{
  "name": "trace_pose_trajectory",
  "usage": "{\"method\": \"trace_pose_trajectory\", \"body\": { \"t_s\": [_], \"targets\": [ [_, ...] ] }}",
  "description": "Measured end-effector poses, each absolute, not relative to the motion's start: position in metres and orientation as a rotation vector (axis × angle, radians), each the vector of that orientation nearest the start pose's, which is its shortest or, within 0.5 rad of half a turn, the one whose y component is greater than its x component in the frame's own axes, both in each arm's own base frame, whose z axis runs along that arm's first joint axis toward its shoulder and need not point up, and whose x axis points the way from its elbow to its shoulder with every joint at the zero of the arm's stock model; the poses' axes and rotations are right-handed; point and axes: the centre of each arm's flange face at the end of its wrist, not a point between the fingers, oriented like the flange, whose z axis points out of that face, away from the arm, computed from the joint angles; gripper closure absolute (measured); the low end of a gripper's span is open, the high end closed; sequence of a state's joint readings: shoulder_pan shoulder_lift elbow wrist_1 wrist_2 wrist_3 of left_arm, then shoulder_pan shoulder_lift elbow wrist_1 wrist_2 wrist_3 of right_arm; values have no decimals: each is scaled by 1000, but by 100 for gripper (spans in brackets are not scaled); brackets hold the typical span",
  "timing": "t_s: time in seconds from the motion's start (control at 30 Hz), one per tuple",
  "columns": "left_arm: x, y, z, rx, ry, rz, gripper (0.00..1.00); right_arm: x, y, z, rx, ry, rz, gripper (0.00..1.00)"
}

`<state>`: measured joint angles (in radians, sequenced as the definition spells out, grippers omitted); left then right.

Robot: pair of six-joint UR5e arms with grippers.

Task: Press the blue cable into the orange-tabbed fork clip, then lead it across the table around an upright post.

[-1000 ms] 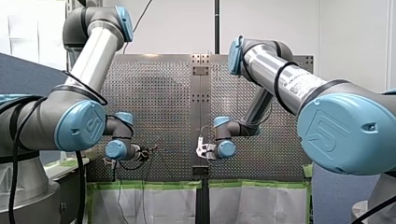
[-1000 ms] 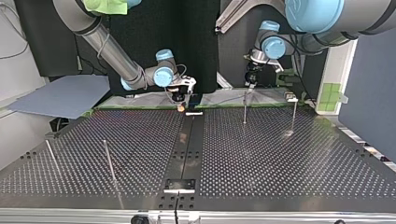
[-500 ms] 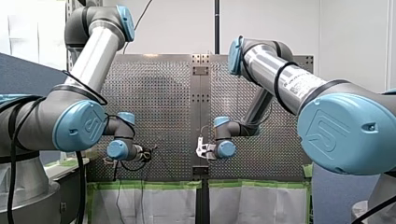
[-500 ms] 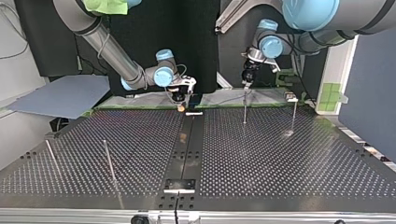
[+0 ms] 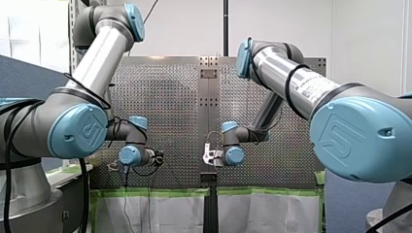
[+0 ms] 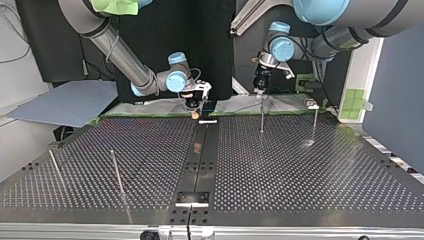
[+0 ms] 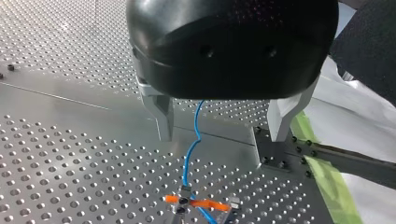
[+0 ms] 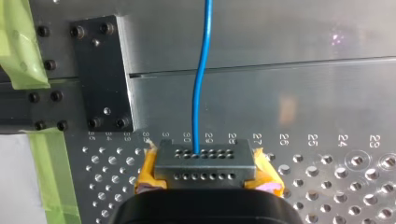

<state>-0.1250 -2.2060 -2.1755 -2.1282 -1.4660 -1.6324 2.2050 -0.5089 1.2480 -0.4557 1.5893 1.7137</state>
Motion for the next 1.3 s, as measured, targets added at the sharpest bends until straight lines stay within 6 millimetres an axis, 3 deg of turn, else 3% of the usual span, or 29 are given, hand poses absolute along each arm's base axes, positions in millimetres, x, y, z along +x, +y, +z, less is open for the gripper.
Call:
{"method": "trace_pose_trajectory", "body": {
  "t_s": [0.3, 0.77, 0.93, 1.17, 1.3],
  "targets": [
    [445, -215, 22, 108, 1759, -228, 0, 538, -509, -19, -2550, 1551, -2055, 100],
    [464, -276, 46, 17, 1699, -308, 0, 537, -510, -20, -2549, 1553, -2050, 100],
    [453, -287, 32, 5, 1737, -291, 0, 536, -511, -20, -2546, 1558, -2051, 100],
    [447, -280, 1, -8, 1780, -199, 0, 535, -512, -20, -2549, 1559, -2049, 100],
    [452, -276, -3, -30, 1773, -163, 0, 536, -511, -20, -2550, 1556, -2049, 100]
  ]
}}
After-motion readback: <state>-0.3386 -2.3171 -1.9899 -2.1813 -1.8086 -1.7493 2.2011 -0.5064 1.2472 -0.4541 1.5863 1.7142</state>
